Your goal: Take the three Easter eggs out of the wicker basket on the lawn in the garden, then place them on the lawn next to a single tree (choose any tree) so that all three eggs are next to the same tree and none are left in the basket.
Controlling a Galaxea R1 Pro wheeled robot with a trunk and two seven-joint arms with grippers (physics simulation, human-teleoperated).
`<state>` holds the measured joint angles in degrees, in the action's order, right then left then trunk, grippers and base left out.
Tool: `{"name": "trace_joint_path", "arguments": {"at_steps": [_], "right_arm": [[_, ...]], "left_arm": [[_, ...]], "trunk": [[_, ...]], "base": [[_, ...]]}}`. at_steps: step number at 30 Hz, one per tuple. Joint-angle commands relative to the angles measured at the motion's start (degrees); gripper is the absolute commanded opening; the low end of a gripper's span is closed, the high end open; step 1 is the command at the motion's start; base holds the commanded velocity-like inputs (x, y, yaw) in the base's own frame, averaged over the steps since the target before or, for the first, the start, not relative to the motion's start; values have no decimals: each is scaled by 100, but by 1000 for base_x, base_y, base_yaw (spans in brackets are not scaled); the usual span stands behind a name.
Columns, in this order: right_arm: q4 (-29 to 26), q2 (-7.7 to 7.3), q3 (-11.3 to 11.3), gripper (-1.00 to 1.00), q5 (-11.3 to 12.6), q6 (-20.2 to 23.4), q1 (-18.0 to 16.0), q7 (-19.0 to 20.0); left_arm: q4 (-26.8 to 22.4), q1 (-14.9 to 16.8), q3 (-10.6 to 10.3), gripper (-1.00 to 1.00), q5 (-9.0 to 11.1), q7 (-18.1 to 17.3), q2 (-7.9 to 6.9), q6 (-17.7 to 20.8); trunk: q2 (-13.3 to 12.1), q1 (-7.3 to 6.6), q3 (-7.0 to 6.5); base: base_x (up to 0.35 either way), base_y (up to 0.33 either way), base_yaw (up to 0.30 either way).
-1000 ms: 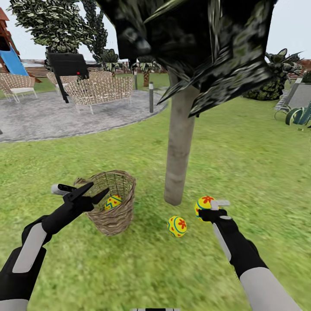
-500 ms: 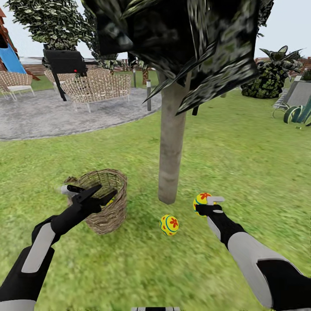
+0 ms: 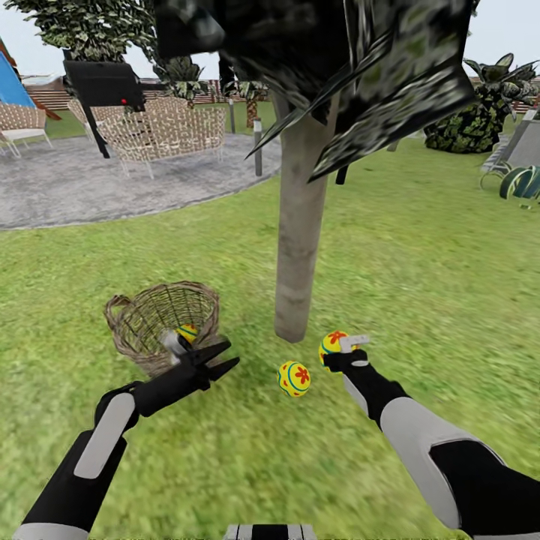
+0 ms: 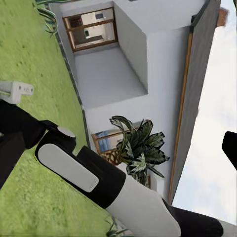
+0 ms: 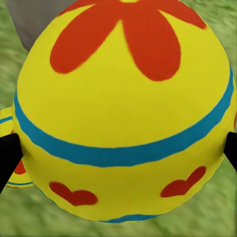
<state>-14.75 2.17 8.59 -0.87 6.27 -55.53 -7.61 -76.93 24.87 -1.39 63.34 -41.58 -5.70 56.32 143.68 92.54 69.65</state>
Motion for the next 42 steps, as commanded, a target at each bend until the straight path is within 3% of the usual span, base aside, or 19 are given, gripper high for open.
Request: {"name": "trace_joint_path", "arguments": {"at_steps": [1, 11, 15, 18, 30, 34, 38, 42], "right_arm": [[-455, 3, 76, -100, 12, -3, 0, 7], [-445, -5, 107, -100, 0, -21, -1, 9], [-407, -46, 82, -100, 29, -8, -1, -12], [-414, -58, 66, -100, 65, 3, 1, -13], [-414, -59, 64, -100, 70, 6, 1, -13], [-414, -59, 64, -100, 63, 7, -1, -13], [-420, -59, 64, -100, 68, 19, -2, -31], [-423, -59, 62, -100, 68, 23, -2, -39]], "left_arm": [[13, 1, -9, 100, 8, 0, 1, 2], [18, 0, -24, 100, -18, 1, 8, 2], [10, 0, -28, 100, -20, 46, 144, 2], [-5, 0, -28, 100, -8, 211, 163, 6], [-8, 0, -140, 100, -12, 233, 198, 2], [11, 0, -147, 100, -14, 233, 347, -9], [15, 0, -157, 100, -14, 230, 377, -62], [20, 0, -397, 100, -28, 236, 414, -68]], "trunk": [[2, 2, 22], [15, 28, 244], [21, 38, 332], [25, 46, 399], [41, 77, 665], [41, 77, 665], [41, 77, 665], [41, 77, 665]], "base": [[0, 0, 0], [0, 0, 0], [0, 0, 0], [0, 0, 0], [0, 0, 0], [0, 0, 0], [0, 0, 0], [164, 0, 0]]}}
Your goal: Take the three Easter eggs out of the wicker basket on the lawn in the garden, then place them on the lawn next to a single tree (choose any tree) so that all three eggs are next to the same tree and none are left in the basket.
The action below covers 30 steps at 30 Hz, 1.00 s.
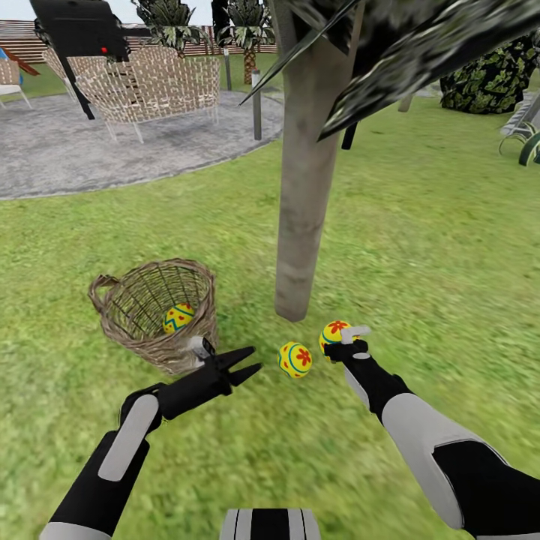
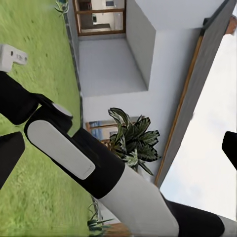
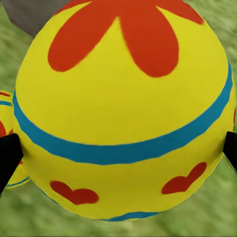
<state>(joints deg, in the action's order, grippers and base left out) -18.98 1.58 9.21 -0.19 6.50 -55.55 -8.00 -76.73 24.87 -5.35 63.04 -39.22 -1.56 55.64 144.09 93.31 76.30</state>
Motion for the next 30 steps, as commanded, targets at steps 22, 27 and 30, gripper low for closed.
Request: {"name": "trace_joint_path", "arguments": {"at_steps": [22, 27, 30], "right_arm": [[-29, 29, -1, -100, -18, -22, 0, 9], [-43, 29, -6, -100, -16, -8, 0, 2], [-44, 24, -15, -100, -16, -28, 0, -6]], "left_arm": [[0, 1, -46, 100, 12, 2, 6, 0], [-1, 0, -46, 100, 15, 2, 4, 0], [0, 0, -46, 100, 15, 2, 6, 0]], "trunk": [[17, 34, 288], [24, 46, 399], [28, 54, 465]], "base": [[60, 0, 0], [0, 0, 0], [0, 0, 0]]}}
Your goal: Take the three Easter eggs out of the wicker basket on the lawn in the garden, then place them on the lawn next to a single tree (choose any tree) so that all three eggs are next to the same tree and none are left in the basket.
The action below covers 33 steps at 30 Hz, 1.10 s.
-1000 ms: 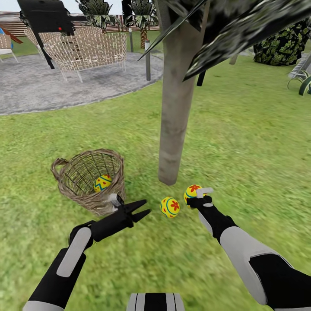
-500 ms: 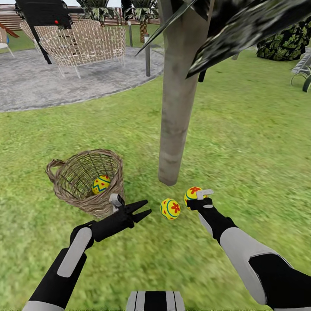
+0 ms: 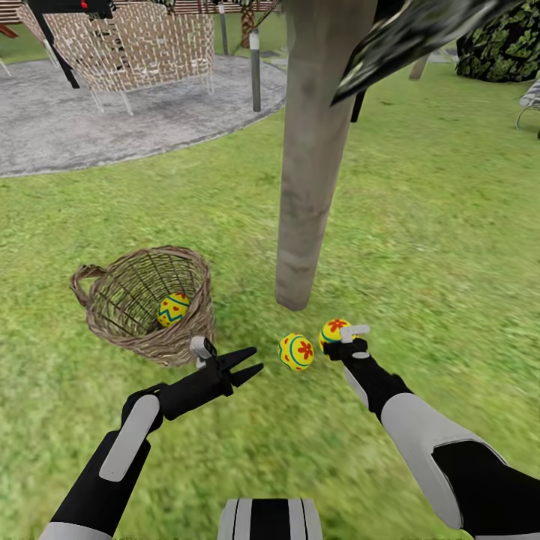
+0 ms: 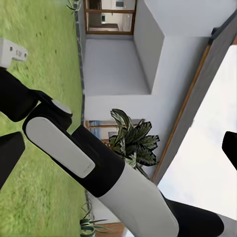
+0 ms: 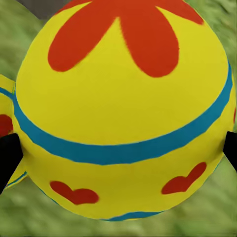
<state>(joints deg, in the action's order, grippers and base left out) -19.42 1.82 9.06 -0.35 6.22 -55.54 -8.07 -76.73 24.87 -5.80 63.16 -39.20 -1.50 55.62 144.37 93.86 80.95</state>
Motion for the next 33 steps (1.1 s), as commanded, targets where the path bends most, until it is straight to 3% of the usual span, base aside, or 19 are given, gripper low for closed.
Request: {"name": "trace_joint_path", "arguments": {"at_steps": [1, 33], "right_arm": [[-5, -8, -5, -100, 5, -14, 1, -6], [-122, -14, -9, -100, 17, 37, 1, -108]], "left_arm": [[0, 0, 0, 100, 3, 0, -1, 1], [0, 0, 0, 100, 2, 0, 0, 1]], "trunk": [[2, 2, 23], [44, 85, 732]], "base": [[0, 0, 0], [0, 0, 0]]}}
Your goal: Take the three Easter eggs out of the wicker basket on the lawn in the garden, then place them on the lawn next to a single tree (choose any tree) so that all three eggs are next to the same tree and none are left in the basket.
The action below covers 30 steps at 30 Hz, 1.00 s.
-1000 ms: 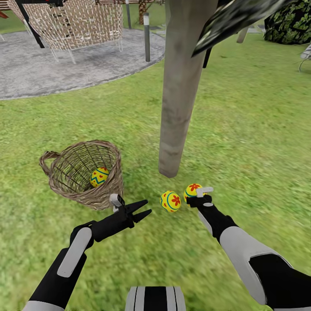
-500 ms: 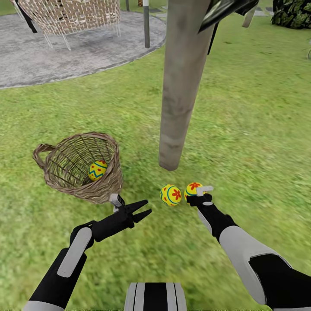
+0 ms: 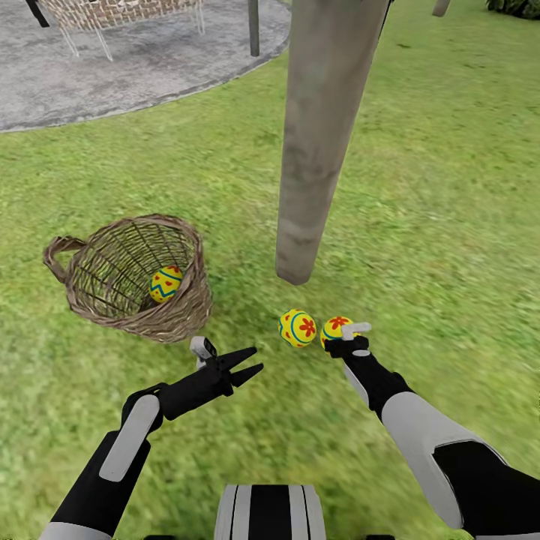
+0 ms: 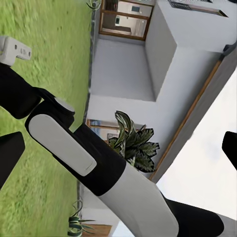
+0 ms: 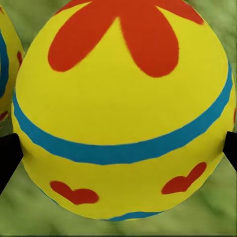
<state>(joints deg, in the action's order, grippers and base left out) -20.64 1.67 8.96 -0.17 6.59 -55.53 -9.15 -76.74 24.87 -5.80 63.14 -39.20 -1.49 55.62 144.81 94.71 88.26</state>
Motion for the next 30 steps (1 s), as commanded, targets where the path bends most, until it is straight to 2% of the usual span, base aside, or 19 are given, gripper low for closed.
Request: {"name": "trace_joint_path", "arguments": {"at_steps": [1, 15, 22, 23, 27, 30], "right_arm": [[-1, 2, 0, -100, -1, 0, 0, 1], [-2, 4, 0, -100, -1, 0, -1, 1], [-10, 0, 0, -100, -1, 0, -1, 1], [-10, 0, 0, 100, -1, 0, 2, 1], [-10, 0, 0, 100, -1, 0, -1, 10], [-10, 0, 0, 100, -1, 0, -1, 10]], "left_arm": [[0, 0, 0, 100, 4, 0, 0, 1], [0, 0, 0, 100, 5, 0, 0, 1], [-2, 0, 0, 100, 5, 0, 0, 1], [-1, 2, 0, 100, 5, 0, 0, 1], [-3, 0, 0, 100, 5, 0, 0, 1], [-6, 0, 0, 100, 5, 0, 0, 1]], "trunk": [[2, 2, 23], [20, 38, 333], [20, 38, 333], [20, 38, 333], [20, 38, 333], [16, 31, 267]], "base": [[0, 0, 0], [0, 0, 0], [0, 0, 0], [0, 0, 0], [0, 0, 0], [0, 0, 0]]}}
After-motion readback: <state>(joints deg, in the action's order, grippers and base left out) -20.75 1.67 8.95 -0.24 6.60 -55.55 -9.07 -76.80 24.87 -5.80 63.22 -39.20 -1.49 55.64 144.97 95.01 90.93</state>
